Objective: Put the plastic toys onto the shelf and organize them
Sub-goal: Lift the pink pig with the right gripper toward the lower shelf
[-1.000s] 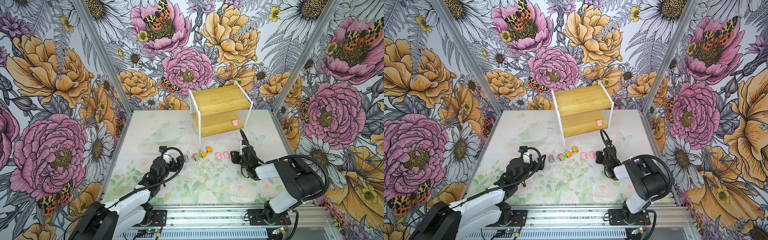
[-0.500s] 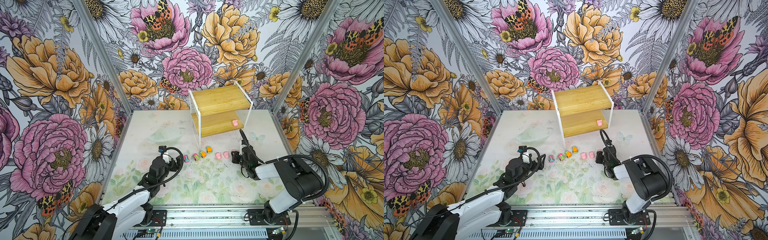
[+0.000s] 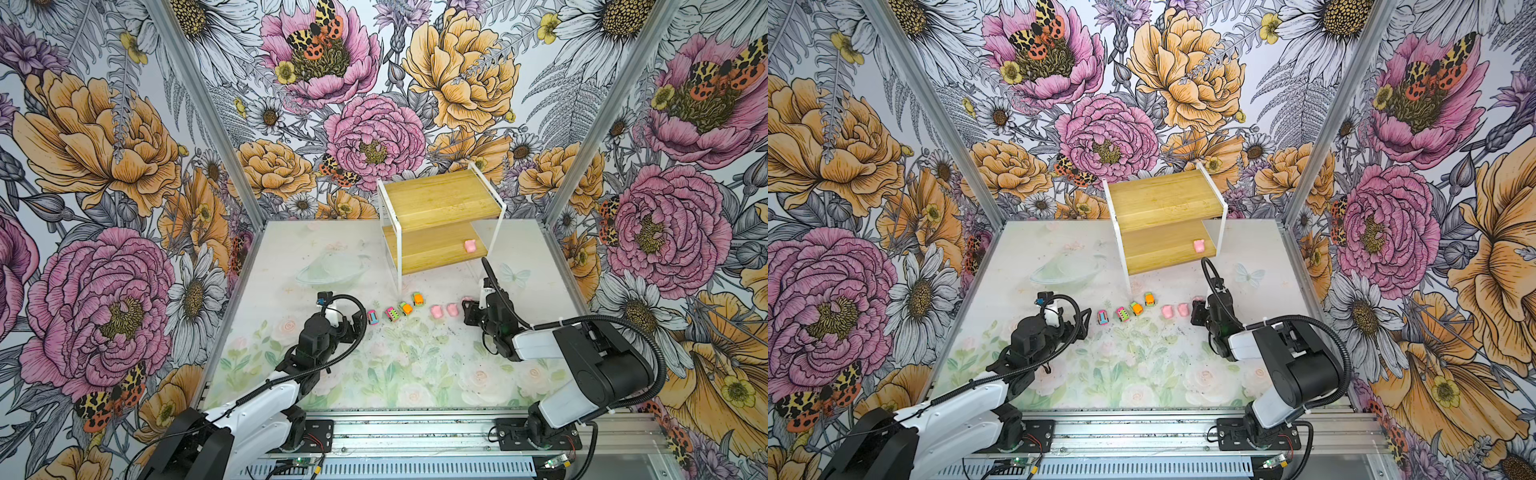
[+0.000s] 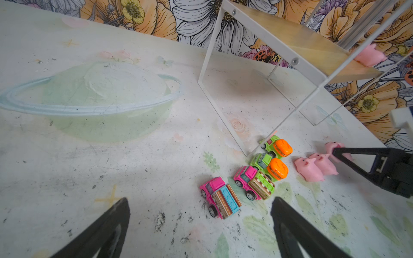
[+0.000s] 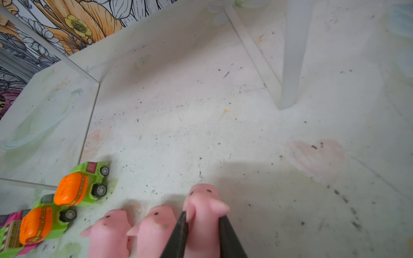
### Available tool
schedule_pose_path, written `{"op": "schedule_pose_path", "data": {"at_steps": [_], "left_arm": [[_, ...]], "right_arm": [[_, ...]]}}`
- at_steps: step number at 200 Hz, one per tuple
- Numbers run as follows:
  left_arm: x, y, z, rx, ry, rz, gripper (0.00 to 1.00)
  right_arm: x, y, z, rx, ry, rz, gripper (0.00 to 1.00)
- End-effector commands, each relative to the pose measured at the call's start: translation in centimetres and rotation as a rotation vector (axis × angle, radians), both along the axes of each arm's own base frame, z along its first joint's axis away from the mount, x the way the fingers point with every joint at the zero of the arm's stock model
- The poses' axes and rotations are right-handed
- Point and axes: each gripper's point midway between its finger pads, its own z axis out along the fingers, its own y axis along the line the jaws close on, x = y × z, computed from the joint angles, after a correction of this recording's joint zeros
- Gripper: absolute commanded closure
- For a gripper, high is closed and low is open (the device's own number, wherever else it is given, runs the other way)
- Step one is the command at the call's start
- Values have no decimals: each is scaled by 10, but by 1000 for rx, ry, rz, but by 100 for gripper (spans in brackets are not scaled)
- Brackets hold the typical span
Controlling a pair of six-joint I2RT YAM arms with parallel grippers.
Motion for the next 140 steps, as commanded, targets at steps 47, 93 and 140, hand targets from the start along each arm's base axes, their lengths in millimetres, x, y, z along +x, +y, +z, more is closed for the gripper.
{"op": "schedule_pose_path", "data": {"at_steps": [47, 93, 140], "left_arm": [[4, -4, 7, -10, -12, -15, 1], [4, -4, 6, -9, -7, -19, 1], [5, -5, 5, -8, -2, -19, 1]], "right_arm": [[1, 11, 63, 25, -149, 69, 77], [17, 25, 119, 33, -252, 132, 78], [40, 37, 161, 45, -329, 163, 78]]}}
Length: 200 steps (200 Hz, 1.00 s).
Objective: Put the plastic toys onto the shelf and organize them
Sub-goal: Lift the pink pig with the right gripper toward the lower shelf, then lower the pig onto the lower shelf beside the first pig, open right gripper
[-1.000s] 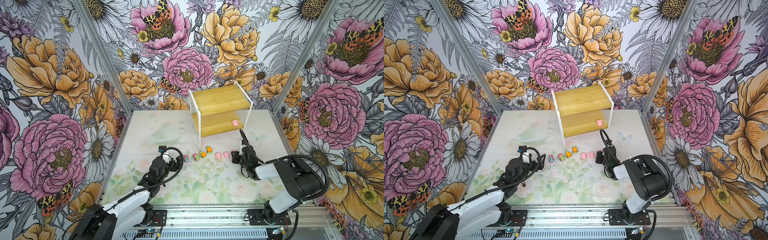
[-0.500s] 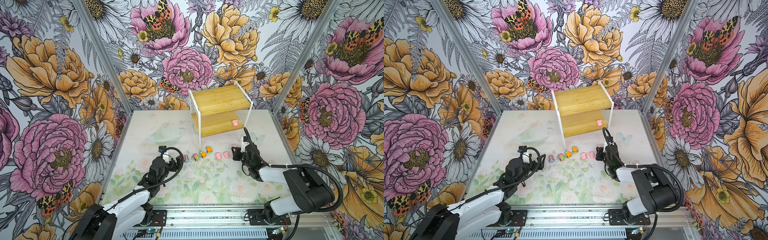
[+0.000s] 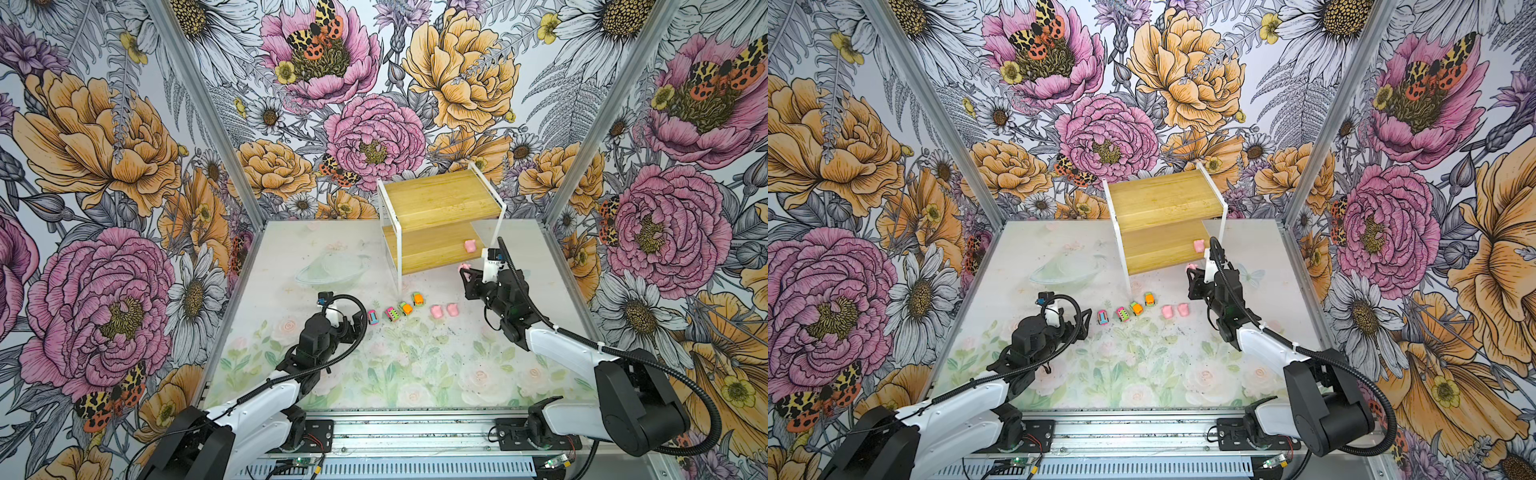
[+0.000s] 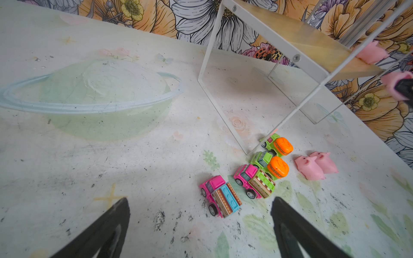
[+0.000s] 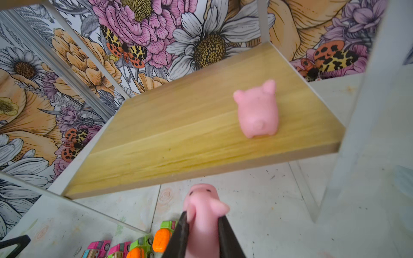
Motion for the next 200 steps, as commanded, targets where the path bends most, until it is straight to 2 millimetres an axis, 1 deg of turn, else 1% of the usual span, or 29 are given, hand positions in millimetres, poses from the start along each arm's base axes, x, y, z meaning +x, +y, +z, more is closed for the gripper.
{"op": "schedule_pose_path", "data": {"at_steps": [1, 36, 60, 80, 129, 200], "left_arm": [[5, -4, 8, -11, -12, -16, 1], [5, -5, 9, -12, -12, -21, 1], [4, -4, 9, -11, -16, -14, 1], [4, -3, 9, -11, -16, -13, 1], [4, -4, 10, -11, -17, -14, 1], [5, -4, 9, -10, -15, -14, 1]], "right_arm": [[9, 10, 22, -6, -48, 37, 78], [29, 21, 35, 3, -71, 62, 78], [41, 27, 37, 13, -74, 70, 78], [49, 26, 36, 12, -76, 51, 78], [58, 29, 33, 6, -71, 50, 78], [64, 30, 18, -13, -39, 45, 78]]}}
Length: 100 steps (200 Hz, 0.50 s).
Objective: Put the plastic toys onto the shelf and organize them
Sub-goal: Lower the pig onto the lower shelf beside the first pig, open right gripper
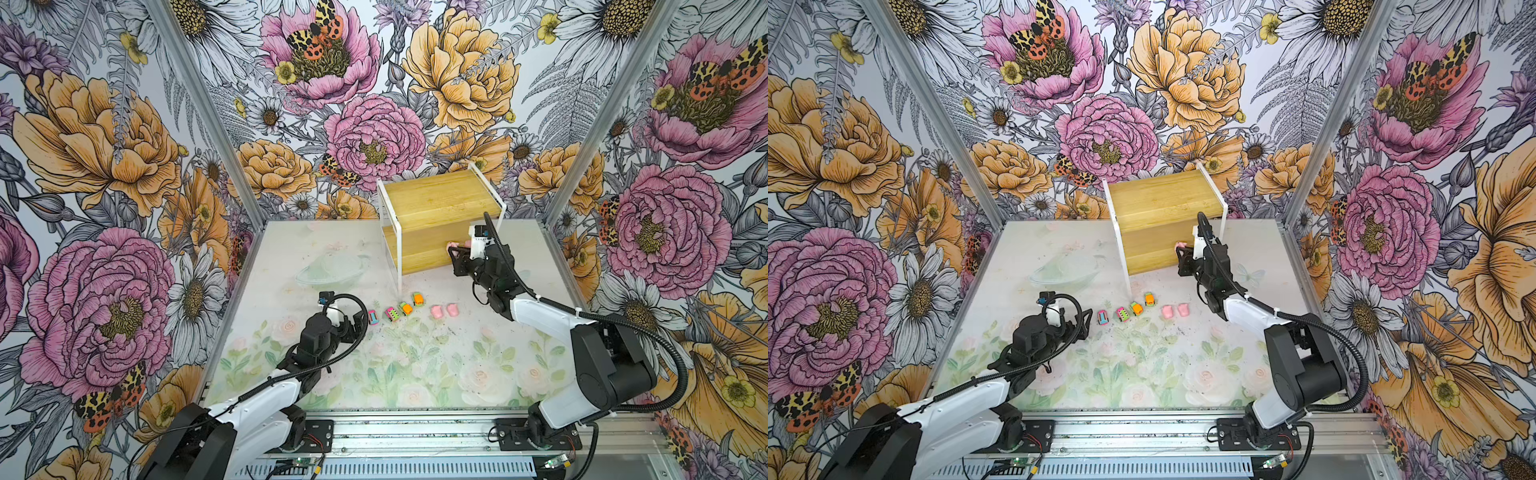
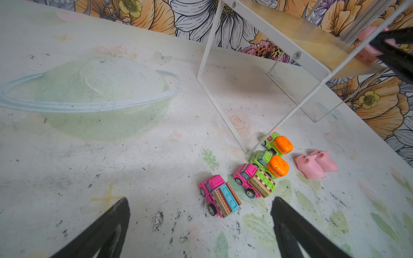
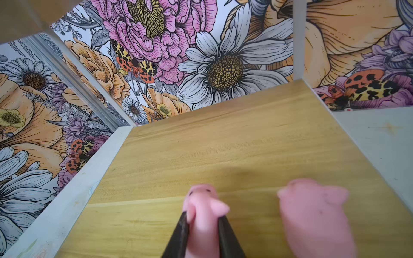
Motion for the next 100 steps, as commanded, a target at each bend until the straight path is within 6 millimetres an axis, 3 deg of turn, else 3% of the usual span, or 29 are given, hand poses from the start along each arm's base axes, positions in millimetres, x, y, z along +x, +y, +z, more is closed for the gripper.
{"op": "schedule_pose_path", "data": {"at_steps": [1, 100], "left_arm": [[4, -2, 10, -12, -23, -7, 1], [5, -3, 9, -8, -19, -12, 1]], "right_arm": [[6, 4, 6, -12, -30, 7, 78], [7, 3, -5, -22, -9, -1, 69]]}}
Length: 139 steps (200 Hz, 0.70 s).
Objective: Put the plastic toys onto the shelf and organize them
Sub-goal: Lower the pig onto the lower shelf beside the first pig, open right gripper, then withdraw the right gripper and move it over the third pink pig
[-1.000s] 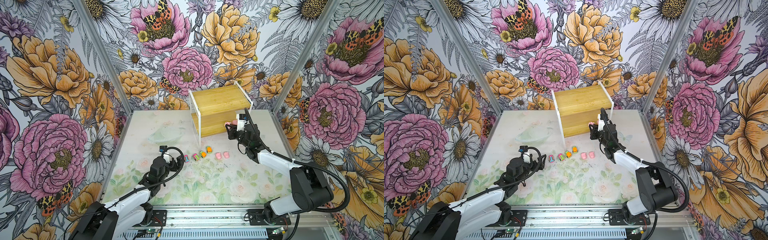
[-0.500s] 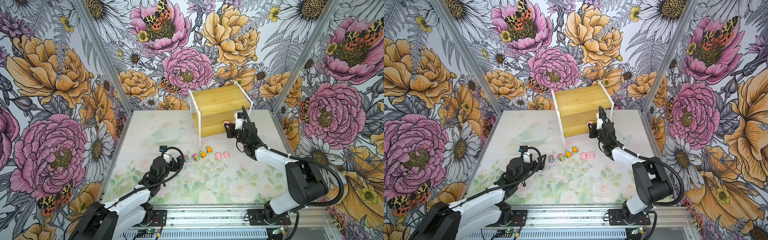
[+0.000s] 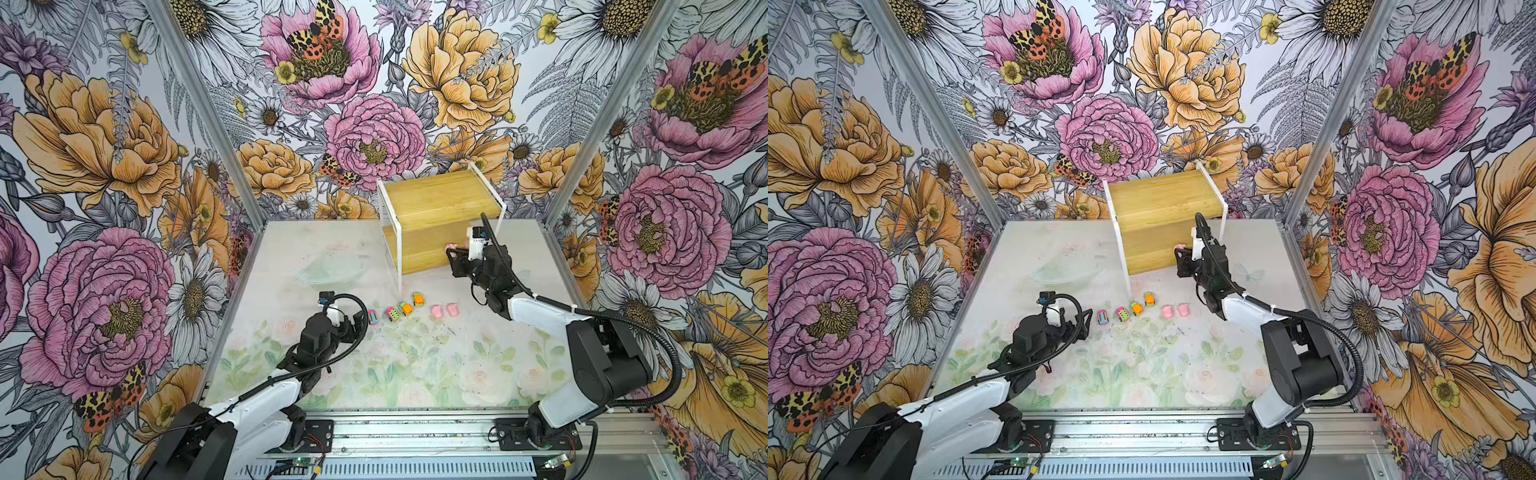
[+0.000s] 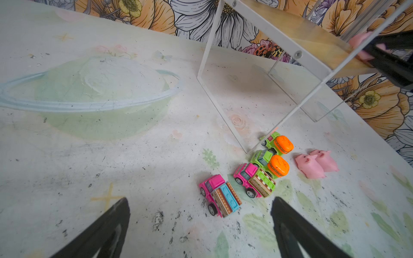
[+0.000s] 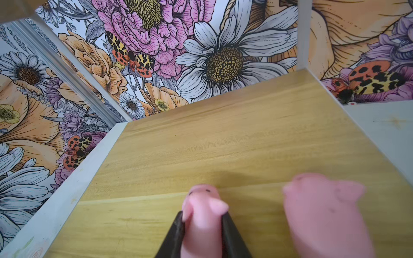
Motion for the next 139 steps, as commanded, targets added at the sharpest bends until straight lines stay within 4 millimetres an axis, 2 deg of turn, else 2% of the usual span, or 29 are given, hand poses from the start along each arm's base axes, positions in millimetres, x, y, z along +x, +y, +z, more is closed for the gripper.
{"op": "schedule_pose_path", "data": {"at_steps": [1, 75, 139], "left_arm": [[5, -3, 10, -9, -21, -12, 1], [5, -4, 9, -8, -19, -14, 1], [5, -6, 10, -8, -18, -26, 1]], "right_arm": [[4, 1, 3, -13, -17, -4, 69], [-6, -4, 6, -23, -18, -8, 53], [-39, -16, -1, -77, 2, -6, 40]]}}
